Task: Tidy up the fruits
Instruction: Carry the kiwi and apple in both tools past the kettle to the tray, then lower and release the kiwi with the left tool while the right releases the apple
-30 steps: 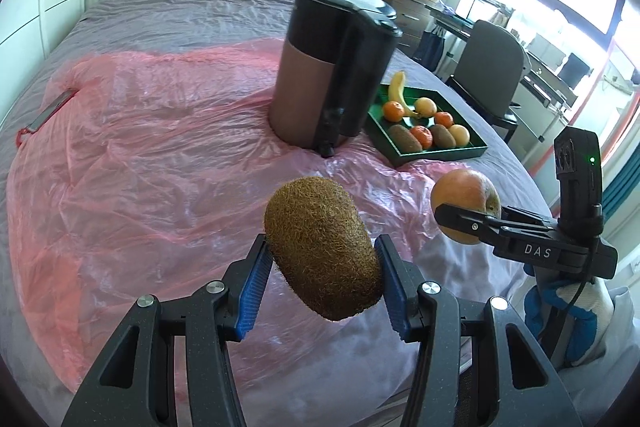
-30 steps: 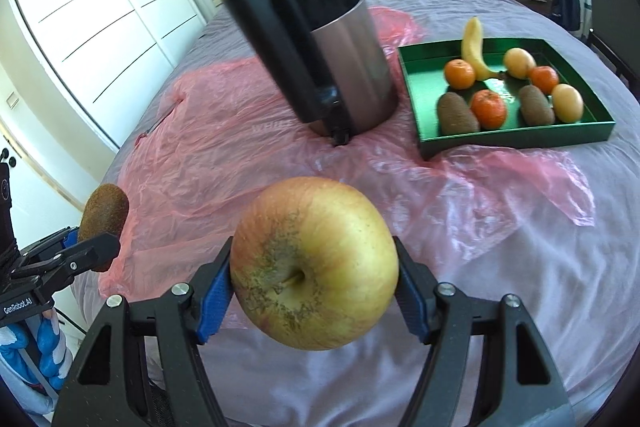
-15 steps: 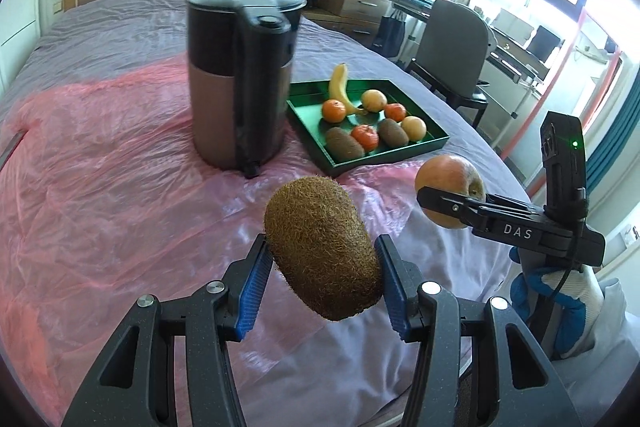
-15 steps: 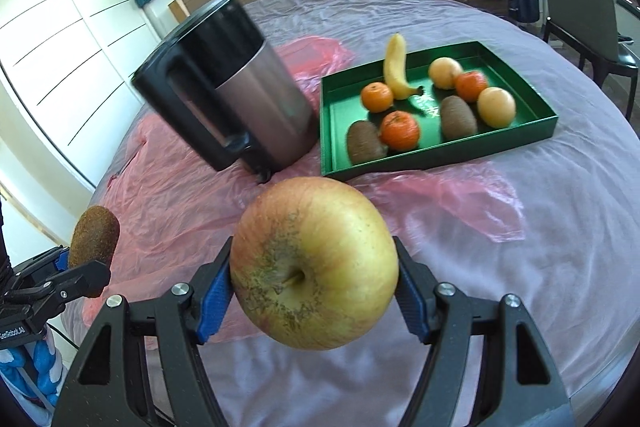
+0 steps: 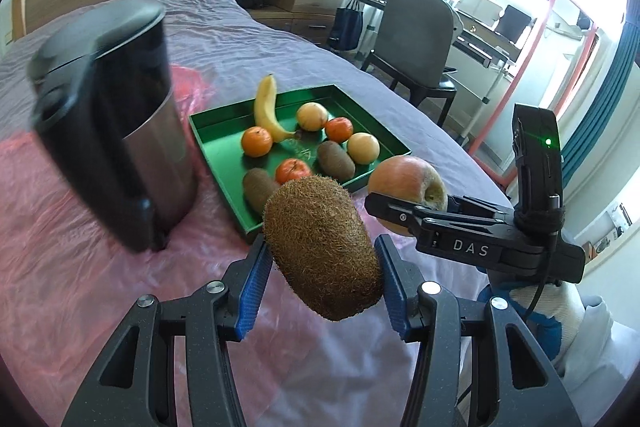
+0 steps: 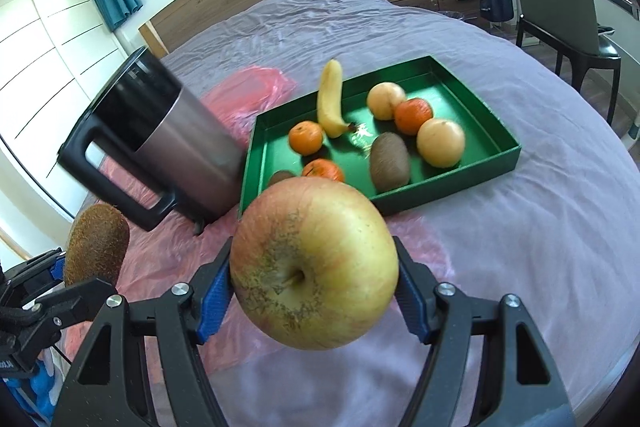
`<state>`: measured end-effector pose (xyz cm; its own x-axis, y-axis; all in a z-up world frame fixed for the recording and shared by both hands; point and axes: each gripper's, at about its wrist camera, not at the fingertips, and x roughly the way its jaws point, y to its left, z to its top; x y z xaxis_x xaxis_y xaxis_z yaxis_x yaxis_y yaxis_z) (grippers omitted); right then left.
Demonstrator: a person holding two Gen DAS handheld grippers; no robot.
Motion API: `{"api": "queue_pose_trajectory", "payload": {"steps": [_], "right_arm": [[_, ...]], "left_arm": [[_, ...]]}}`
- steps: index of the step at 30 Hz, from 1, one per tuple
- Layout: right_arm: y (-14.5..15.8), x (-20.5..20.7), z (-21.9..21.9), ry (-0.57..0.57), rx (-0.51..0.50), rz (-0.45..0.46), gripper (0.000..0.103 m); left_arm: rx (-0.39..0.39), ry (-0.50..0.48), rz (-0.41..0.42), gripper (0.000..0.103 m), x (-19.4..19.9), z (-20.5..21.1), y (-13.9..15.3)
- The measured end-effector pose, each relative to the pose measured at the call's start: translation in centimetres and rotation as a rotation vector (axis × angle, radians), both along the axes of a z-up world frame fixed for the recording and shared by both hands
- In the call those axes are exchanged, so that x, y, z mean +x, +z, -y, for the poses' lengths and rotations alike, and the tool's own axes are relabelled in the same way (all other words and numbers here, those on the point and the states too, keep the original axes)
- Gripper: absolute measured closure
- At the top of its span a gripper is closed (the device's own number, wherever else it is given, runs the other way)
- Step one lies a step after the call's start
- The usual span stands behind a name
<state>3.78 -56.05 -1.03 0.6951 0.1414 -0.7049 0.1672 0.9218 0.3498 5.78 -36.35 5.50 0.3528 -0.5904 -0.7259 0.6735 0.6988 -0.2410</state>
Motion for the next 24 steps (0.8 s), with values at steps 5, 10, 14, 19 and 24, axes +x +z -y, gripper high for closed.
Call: {"api": "queue_pose_trajectory", "payload": {"steps": [5, 10, 14, 19, 24], "right_arm": [[-0.3, 2.2, 2.3, -0.014, -0.011, 0.007, 0.000], [-0.6, 5.2, 3.8, -0.015, -0.024, 0.023, 0.000], [-1.2, 7.7, 5.0, -0.018, -0.032, 0.028, 0.000], [-2.4, 10.8, 5.6, -0.004, -0.037, 0.035, 0.000], [-3.7, 12.8, 5.5, 0.005, -0.049, 0.023, 0.000]], "left_arm": [[0.014, -0.010, -0.007, 0.056, 2.5, 3.0, -1.0], [0.029, 0.003, -0.004, 0.056, 5.2, 5.4, -2.3], [0.053, 0.027, 0.021, 0.056, 7.6, 7.1, -3.4], [0.077, 0.072, 0.013, 0.056, 10.6, 8.2, -5.4], [0.088, 0.096, 0.008, 0.056, 12.3, 8.8, -6.9]]}}
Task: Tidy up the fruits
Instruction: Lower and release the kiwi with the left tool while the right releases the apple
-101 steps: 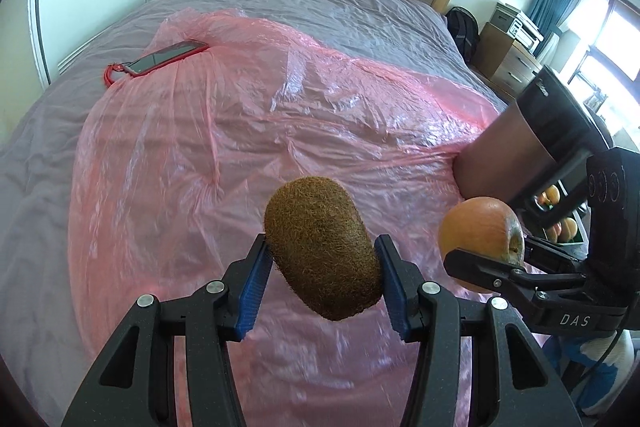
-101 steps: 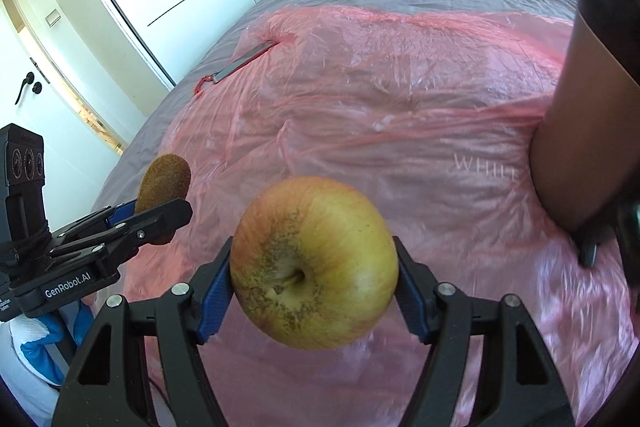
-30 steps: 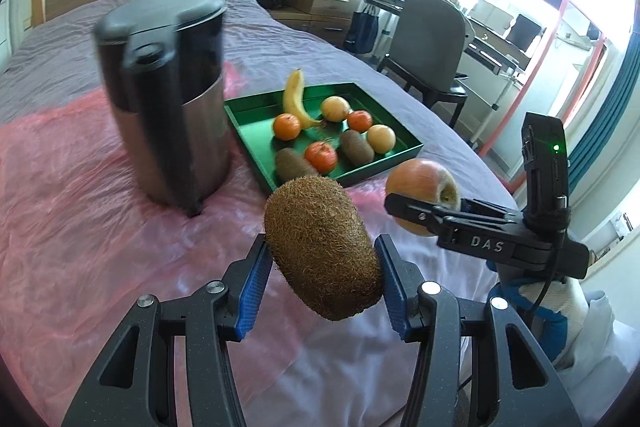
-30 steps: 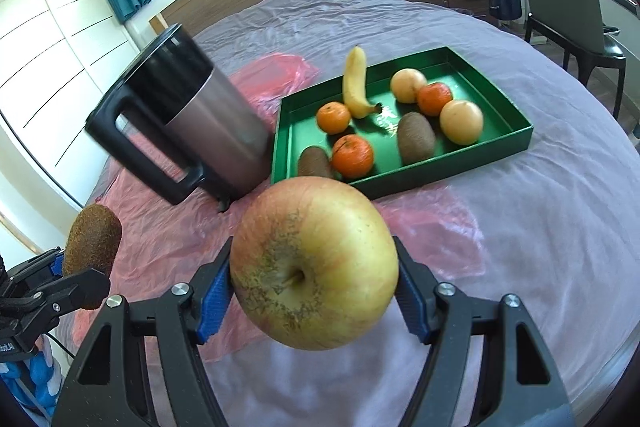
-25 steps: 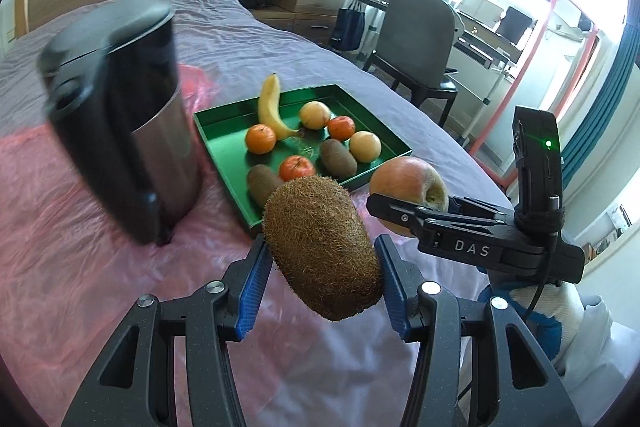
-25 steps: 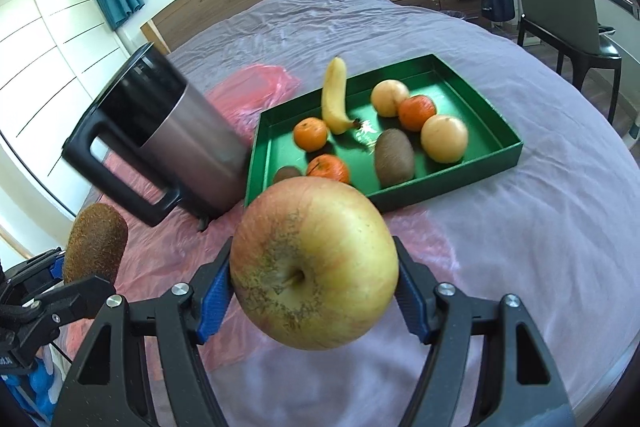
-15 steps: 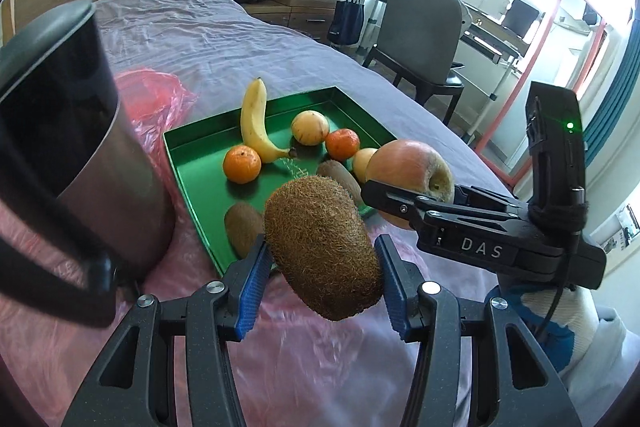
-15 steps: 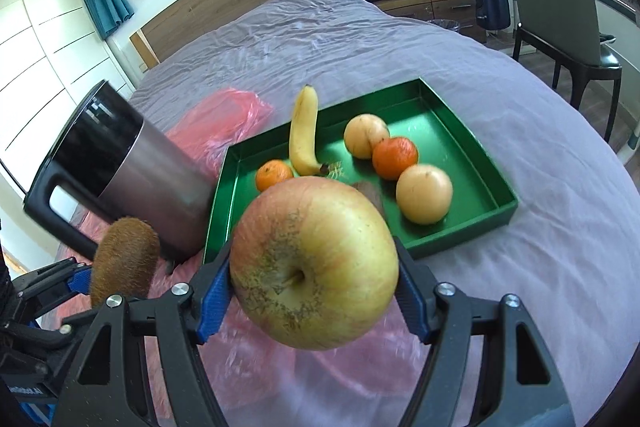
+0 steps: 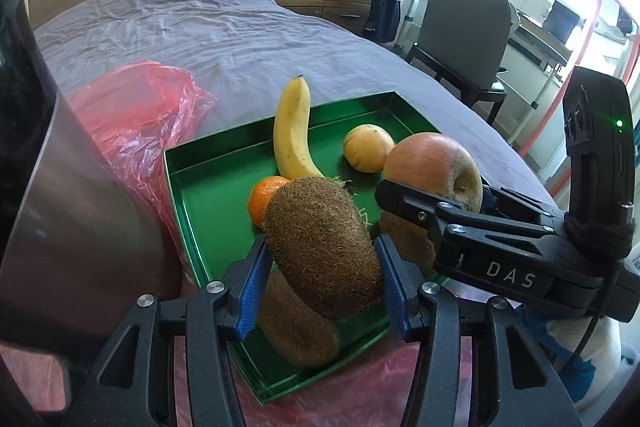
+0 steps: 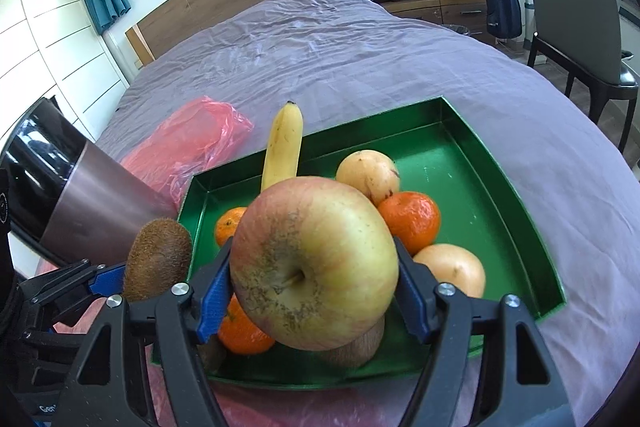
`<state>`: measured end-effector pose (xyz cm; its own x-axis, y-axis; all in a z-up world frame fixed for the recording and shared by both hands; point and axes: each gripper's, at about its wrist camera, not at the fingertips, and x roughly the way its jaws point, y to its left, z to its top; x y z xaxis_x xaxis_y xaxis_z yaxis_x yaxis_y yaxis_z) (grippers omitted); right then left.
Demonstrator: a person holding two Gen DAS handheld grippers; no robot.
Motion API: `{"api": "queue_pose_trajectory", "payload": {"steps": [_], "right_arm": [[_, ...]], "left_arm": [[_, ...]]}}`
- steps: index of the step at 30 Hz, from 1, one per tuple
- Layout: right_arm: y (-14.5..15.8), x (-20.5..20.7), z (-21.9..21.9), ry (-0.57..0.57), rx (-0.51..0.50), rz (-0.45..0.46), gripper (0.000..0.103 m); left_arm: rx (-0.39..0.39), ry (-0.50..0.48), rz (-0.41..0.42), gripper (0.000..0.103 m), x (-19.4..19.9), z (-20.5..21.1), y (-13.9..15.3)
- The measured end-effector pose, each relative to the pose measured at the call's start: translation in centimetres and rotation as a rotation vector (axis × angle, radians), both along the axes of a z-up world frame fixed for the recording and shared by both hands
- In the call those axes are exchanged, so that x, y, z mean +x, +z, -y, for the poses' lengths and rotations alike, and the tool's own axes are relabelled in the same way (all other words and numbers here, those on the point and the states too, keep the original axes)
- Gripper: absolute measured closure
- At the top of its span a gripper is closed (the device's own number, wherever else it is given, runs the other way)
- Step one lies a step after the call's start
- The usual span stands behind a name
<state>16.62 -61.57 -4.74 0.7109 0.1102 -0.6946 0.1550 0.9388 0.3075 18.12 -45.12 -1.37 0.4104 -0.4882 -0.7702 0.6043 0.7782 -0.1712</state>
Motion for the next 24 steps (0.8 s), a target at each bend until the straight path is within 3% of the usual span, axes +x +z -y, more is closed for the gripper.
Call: {"api": "queue_pose_trajectory", "payload": {"steps": [6, 11, 24], "right_arm": [[-1.0, 1.2, 0.1, -0.004, -0.039, 0.003, 0.000], [-0.9, 2.0, -0.4, 0.008, -0.150, 0.012, 0.000], [-1.1, 1.9, 0.3, -0.020, -0.256, 0.005, 0.000]], "left_arm": [[0.016, -0.003, 0.005, 0.056, 0.7, 0.6, -1.3], [0.027, 0.007, -0.016, 0.056, 1.2, 0.9, -2.8], [0.033, 0.011, -0.008, 0.056, 1.5, 1.4, -2.9]]}}
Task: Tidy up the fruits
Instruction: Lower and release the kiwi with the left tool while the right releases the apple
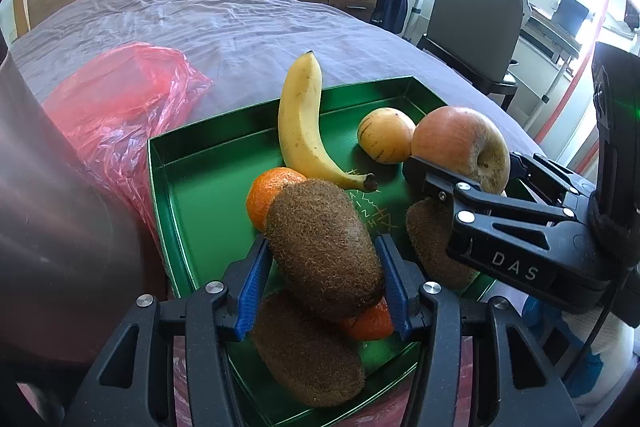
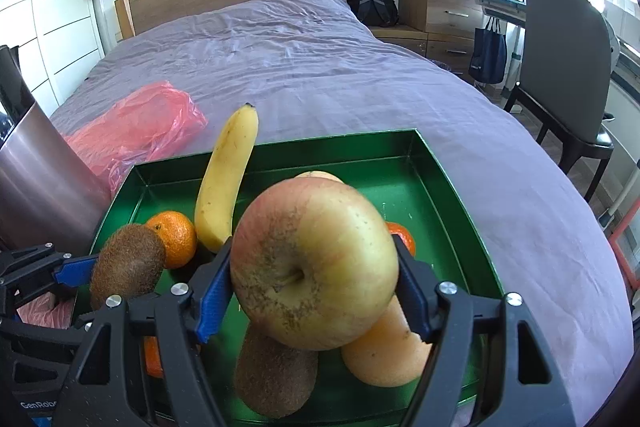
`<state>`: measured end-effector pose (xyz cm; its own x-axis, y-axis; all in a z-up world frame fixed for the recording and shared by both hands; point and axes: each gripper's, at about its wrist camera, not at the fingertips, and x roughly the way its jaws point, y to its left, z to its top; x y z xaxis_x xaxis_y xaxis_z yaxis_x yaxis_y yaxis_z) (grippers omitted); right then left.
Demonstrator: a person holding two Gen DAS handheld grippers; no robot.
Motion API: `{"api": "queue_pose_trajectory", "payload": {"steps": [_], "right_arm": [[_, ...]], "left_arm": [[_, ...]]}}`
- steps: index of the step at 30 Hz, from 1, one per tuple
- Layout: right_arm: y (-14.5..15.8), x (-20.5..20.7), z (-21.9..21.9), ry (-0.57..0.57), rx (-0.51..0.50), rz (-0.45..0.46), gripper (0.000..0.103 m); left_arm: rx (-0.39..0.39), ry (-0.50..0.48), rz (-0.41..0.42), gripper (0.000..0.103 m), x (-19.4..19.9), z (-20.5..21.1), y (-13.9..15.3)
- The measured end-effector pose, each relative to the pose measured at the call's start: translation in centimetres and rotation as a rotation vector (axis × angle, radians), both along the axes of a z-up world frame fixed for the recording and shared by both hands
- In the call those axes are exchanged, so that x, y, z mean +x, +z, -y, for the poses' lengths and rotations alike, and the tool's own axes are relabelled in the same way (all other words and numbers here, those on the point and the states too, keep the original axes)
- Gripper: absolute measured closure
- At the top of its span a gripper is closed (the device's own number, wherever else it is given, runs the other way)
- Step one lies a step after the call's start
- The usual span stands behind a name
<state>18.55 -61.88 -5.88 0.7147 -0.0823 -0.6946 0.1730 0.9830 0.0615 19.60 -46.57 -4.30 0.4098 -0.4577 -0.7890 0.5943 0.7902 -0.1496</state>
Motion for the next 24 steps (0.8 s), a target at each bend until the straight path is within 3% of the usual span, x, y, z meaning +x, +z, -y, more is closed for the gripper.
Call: {"api": "queue_pose_trajectory", "payload": {"steps": [8, 16, 24], "right_arm": [[0.0, -0.1, 0.1, -0.010, 0.016, 0.003, 0.000], [0.3, -0.1, 0.0, -0.004, 0.061, 0.013, 0.000], [3.0, -1.8, -1.2, 0.007, 0.085, 0.065, 0.000]], "left_arm": [[0.018, 0.003, 0.008, 0.055, 0.0, 0.2, 0.0], [0.038, 0.025, 0.031, 0.042, 0.0, -0.2, 0.6], [0.022, 0.026, 0.061, 0.036, -2.0, -1.4, 2.5]]}}
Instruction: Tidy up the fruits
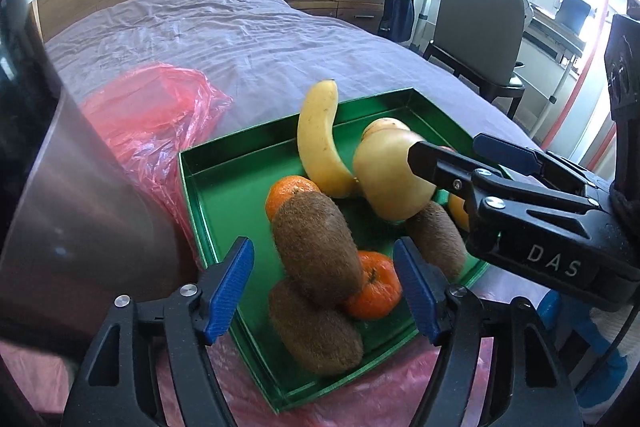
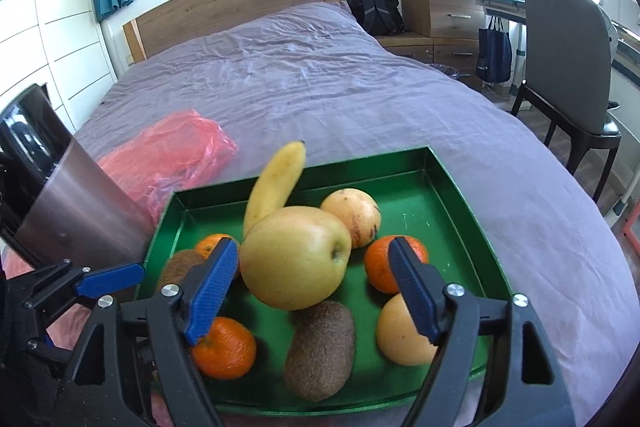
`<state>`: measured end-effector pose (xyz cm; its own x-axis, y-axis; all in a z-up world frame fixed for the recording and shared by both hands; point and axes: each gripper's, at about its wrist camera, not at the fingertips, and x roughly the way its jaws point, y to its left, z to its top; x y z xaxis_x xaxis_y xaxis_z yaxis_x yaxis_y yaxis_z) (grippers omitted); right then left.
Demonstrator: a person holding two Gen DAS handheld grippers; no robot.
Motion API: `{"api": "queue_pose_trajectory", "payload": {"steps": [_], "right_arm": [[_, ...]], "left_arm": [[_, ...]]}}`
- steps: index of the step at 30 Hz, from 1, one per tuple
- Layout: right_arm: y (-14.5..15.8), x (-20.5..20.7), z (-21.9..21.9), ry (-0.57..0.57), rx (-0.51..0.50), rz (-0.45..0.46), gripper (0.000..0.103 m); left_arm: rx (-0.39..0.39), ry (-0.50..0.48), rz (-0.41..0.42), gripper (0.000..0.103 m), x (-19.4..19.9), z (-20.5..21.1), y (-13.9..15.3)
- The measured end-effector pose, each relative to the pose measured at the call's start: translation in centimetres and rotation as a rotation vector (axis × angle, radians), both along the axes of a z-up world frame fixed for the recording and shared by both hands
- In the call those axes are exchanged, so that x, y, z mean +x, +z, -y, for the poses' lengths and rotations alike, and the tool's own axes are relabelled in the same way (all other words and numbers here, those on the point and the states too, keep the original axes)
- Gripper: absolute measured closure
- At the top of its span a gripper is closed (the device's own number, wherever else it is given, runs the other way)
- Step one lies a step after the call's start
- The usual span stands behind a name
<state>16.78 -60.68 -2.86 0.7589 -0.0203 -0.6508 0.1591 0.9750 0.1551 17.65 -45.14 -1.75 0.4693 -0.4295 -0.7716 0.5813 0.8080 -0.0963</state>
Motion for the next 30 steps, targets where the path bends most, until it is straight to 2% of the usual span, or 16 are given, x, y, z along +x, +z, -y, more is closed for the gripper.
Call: {"api": "queue_pose_trajectory", "payload": {"steps": [8, 19, 21, 25, 30], "right_arm": [[2.0, -6.0, -2.1, 0.029, -0.022, -0.006, 0.000], [3.8, -12.7, -6.0, 0.096, -0.031, 0.001, 0.000], [4.4, -13.5, -6.9, 0.111, -0.042, 0.018, 0.000], [5.3, -15.0, -8.2, 0.133, -0.068, 0.049, 0.000], [6.0, -17.0, -8.7, 0.116, -0.099, 0.064, 0.000]], "left_arm": [[-0.017, 0.023, 0.018, 0.035, -6.1, -3.7, 2.0], [-0.019, 0.216, 0.060, 0.032, -11.7, -10.7, 4.0], [-0.018, 0.239, 0.067, 0.017, -12.3, -11.7, 4.1], [-0.022, 0.289, 0.088, 0.001, -13.5, -14.1, 4.6], [0.002, 0.326, 0.094, 0.001, -15.1, -17.4, 4.6]]}}
